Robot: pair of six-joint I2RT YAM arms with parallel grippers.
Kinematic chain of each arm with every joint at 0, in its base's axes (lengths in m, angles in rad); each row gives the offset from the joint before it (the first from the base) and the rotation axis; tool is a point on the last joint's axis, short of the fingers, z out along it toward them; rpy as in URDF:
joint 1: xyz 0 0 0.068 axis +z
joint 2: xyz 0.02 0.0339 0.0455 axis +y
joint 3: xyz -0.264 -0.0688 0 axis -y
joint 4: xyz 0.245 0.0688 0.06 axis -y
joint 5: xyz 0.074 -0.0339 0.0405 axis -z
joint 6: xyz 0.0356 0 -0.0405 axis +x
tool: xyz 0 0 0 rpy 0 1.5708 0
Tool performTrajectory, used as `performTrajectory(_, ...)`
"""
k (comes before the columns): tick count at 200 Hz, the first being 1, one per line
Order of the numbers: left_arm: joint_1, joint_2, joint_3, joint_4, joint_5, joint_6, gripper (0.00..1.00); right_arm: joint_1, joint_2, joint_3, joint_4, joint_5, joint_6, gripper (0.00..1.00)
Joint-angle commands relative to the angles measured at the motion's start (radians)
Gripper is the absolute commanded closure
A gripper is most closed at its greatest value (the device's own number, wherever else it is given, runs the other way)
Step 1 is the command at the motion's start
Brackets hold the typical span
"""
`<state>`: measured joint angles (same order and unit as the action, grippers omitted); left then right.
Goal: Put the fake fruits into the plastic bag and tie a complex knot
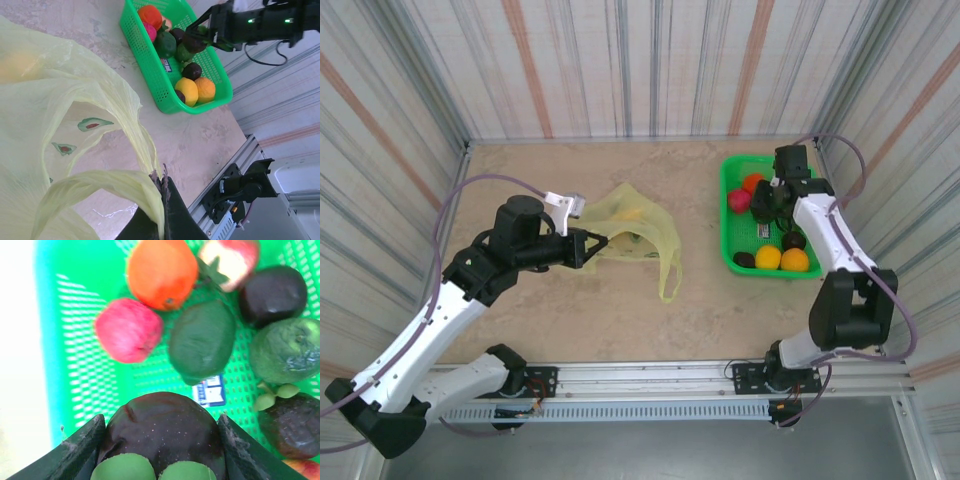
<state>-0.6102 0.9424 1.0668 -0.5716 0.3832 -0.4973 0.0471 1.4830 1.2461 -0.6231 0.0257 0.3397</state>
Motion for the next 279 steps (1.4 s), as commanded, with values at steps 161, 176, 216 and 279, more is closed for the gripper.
performTrajectory(161, 0.003, -0.056, 0.01, -0.066, -0.067, 0.04, 1.0, 0.776, -0.057, -0.12, 0.319, -0.144, 0.097, 0.52)
performTrajectory(176, 0.003, -0.059, 0.01, -0.07, -0.07, 0.044, 1.0, 0.798, 0.009, -0.086, 0.349, -0.131, 0.096, 0.52)
performTrajectory(216, 0.002, -0.07, 0.009, -0.055, -0.02, 0.074, 1.0, 0.816, 0.187, 0.03, 0.44, -0.066, 0.168, 0.52)
performTrajectory(279, 0.009, -0.078, 0.032, -0.034, 0.085, 0.178, 1.0, 0.843, 0.365, 0.155, 0.623, 0.189, 0.444, 0.35)
